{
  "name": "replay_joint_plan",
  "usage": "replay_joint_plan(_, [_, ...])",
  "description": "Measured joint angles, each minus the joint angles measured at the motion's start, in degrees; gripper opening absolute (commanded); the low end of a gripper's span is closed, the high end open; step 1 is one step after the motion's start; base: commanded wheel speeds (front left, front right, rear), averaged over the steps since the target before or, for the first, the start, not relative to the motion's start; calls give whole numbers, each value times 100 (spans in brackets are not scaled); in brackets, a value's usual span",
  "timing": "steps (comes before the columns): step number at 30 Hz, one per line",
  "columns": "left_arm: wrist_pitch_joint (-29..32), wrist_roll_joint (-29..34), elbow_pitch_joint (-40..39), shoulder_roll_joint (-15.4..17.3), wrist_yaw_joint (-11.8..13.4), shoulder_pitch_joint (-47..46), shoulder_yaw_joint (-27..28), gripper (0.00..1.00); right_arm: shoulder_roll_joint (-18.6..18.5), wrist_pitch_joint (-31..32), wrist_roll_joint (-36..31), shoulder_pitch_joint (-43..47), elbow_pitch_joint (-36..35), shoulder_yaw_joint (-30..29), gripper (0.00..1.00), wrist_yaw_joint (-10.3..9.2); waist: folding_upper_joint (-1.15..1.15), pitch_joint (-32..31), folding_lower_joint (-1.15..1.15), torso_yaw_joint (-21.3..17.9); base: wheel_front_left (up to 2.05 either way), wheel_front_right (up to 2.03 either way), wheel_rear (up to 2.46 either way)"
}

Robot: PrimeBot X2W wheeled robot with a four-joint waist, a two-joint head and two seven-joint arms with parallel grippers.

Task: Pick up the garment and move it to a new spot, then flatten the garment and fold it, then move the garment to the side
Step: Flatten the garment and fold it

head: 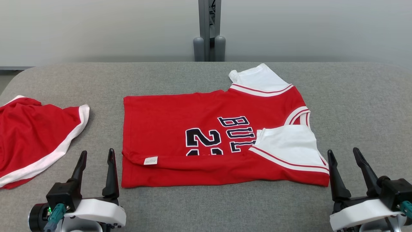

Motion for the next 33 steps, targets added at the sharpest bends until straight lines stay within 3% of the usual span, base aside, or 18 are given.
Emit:
replay_joint_plan(19, [158,-5,197,40,7,-159,-174,100,40,178,21,-55,71,-91,100,0,0,126,0,93,0,0,0])
replay_joint_plan(33, [630,-405,1311,-238,-435,-515,-464,100,-5,199,11,-513,1440,-115,100,0,0,656,0,116,0,0,0])
